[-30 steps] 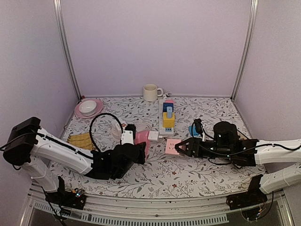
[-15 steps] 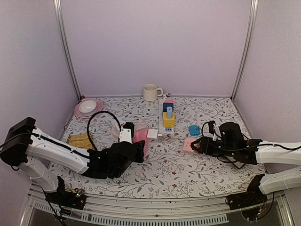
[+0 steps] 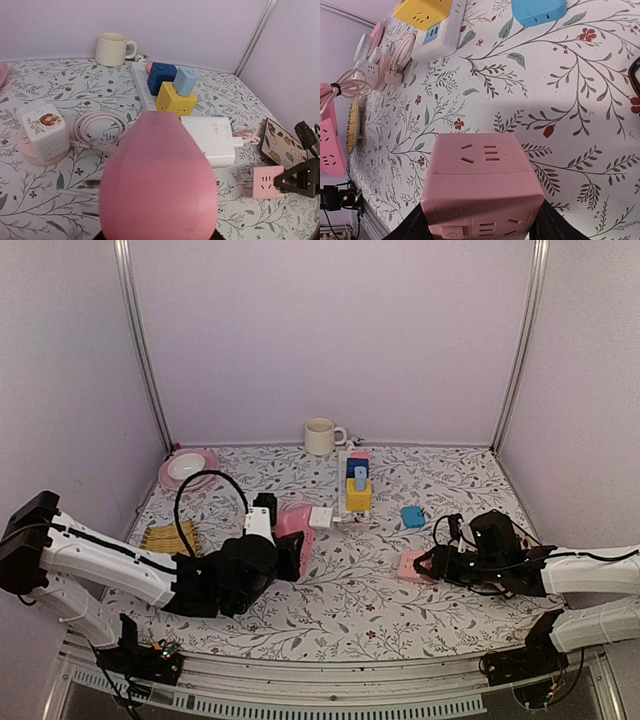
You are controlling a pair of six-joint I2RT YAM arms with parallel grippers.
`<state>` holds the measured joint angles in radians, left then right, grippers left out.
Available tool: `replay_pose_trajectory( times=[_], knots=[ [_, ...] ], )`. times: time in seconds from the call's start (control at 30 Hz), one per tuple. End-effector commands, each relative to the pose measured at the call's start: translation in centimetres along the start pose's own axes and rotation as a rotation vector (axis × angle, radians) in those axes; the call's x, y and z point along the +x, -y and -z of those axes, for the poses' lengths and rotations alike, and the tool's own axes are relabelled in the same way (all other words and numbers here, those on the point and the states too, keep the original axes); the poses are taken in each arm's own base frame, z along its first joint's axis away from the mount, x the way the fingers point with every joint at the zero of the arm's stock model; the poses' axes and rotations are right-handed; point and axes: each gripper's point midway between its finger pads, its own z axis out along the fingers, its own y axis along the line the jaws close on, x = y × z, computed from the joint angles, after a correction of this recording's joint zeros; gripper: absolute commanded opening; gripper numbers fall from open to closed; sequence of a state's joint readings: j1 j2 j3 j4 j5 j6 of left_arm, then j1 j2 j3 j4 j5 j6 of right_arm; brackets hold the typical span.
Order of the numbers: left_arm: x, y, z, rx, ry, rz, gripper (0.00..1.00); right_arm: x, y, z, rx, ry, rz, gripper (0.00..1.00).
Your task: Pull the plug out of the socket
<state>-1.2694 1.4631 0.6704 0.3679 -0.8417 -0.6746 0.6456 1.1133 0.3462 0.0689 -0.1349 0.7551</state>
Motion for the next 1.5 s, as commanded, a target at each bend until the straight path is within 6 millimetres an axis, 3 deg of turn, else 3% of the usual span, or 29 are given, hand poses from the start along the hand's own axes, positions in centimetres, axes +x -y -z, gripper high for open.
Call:
replay_pose_trajectory(
  times=[0.0,0.13,0.27,0.4,0.73,1.07,1.2,1.3,1.47],
  knots=[
    [-2.0,-0.2,0.5,0.007,0.037,0.029,0.0,-0.4,-0.2,0.6,-0.029,0.045,-0.011,0.49],
    [-2.3,-0.1,0.8,0.023,0.034,0.042,0.0,-0.4,0.2,0.7,-0.009,0.047,-0.014,0.61],
    [-1.9,-0.1,1.1,0.046,0.017,0.063,0.0,-0.9,0.9,1.5,0.05,0.066,0.004,0.81],
    [-1.3,-0.7,1.2,0.036,0.007,0.059,0.0,-1.9,0.9,2.6,0.082,0.106,0.024,0.95],
    [-1.6,-0.7,1.6,0.06,0.014,0.071,0.0,-3.2,-2.3,4.0,-0.001,0.124,0.069,0.97],
    [-1.9,1.8,1.8,0.19,0.024,0.052,0.0,-2.9,-12.0,5.1,-0.203,0.144,0.198,0.94],
    [-1.8,3.0,1.9,0.251,0.027,0.02,0.0,-2.9,-14.4,5.1,-0.23,0.148,0.221,0.93],
    [-1.7,4.3,2.1,0.298,0.035,-0.009,0.0,-3.3,-15.4,5.5,-0.239,0.173,0.214,0.91],
    [-1.4,6.5,2.6,0.355,0.04,-0.081,0.0,-4.3,-15.2,6.7,-0.234,0.235,0.181,0.88]
  ],
)
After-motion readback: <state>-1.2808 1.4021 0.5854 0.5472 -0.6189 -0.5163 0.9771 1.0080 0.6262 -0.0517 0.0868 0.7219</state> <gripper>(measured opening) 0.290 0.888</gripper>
